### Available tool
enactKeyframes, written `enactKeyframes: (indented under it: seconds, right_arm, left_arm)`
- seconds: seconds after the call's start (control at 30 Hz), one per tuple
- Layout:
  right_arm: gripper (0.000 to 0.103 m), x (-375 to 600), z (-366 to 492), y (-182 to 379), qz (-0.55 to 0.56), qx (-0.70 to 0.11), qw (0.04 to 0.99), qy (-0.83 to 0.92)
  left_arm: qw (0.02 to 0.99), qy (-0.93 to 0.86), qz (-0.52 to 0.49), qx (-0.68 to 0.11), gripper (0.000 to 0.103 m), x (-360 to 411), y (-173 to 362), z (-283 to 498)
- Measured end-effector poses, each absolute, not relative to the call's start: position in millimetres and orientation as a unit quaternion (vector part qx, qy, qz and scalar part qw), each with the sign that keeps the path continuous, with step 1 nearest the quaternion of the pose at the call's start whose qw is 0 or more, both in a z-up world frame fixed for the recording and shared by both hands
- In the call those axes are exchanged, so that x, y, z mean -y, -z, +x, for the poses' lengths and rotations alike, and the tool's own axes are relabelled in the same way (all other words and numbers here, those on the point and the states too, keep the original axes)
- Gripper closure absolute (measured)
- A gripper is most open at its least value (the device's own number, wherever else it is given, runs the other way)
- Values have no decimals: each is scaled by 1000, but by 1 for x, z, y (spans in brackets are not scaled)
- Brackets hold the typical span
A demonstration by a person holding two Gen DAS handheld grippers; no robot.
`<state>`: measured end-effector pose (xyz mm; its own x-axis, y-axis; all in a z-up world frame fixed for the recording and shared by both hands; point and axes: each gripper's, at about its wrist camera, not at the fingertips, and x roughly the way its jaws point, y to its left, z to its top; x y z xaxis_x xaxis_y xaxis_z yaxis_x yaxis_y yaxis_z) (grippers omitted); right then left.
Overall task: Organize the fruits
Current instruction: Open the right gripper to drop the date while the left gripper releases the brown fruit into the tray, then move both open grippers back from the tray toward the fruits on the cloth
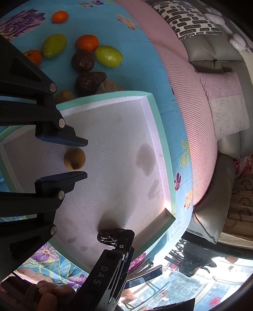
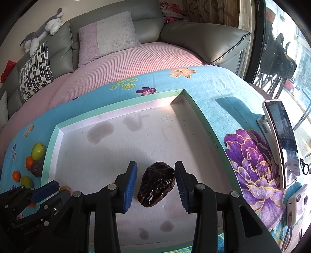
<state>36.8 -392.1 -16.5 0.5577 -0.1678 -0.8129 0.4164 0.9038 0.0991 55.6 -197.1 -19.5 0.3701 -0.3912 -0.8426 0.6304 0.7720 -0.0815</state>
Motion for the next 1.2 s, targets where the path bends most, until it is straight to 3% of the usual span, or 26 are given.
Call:
enactKeyframes:
  seconds: [0.17,0.6,0.63,0.7,0.93,1.0,1.2]
  right_arm:
    - [62,391,32,3,139,-420,881,169]
    - [61,390,32,3,137,-420,881,167]
    - [58,390,32,4,137,-422,880,167]
    - [36,391,33,6,138,-425,878,171]
    - [32,394,34,10,139,-429,876,173]
    - [17,394,35,11,137,-430,876,172]
    - [14,385,38,11,133,-427,881,156]
  left_arm:
    - [824,315,122,-454,72,193,7,53]
    - [833,301,113,-450,41,187,2,58]
    - [835,296,114,-451,38,186,2,59]
    - [840,283,115,-449,31,183,3,62]
    - [861,218,106,-447,8,159,8,79]
    - [869,194,99,-444,1,149,8,84]
    - [889,137,78,-431,0,117,3,98]
